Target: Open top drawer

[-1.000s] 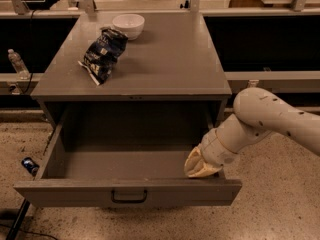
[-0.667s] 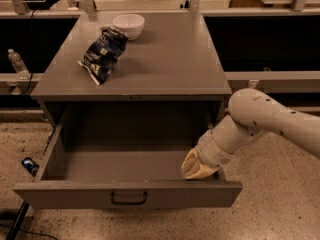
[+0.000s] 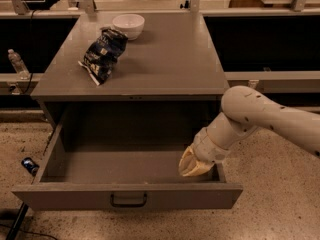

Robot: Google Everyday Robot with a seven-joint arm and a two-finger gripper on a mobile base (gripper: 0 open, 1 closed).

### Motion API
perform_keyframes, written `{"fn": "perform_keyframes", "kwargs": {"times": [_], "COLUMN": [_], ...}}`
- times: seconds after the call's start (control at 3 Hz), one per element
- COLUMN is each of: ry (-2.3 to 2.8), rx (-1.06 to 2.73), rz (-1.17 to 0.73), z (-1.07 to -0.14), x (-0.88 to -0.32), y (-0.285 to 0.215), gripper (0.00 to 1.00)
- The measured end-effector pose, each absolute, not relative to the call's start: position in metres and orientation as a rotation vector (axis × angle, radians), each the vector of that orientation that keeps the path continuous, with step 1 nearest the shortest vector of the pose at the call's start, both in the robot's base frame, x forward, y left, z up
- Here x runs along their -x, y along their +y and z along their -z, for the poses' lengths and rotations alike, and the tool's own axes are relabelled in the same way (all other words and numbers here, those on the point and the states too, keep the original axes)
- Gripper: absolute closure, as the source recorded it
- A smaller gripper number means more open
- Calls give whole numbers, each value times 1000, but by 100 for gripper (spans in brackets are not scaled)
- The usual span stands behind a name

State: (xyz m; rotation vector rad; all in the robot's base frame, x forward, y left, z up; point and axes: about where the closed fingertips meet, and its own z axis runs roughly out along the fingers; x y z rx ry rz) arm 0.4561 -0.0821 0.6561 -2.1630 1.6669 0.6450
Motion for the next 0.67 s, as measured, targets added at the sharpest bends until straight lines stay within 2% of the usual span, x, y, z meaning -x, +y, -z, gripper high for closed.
{"fn": "perform_keyframes", "kwargs": {"times": [0.67], "ry": [1515], "rx": [2089], "rz": [-622], "z": [-702], "x": [-486], "y": [-64], "gripper": [100]}}
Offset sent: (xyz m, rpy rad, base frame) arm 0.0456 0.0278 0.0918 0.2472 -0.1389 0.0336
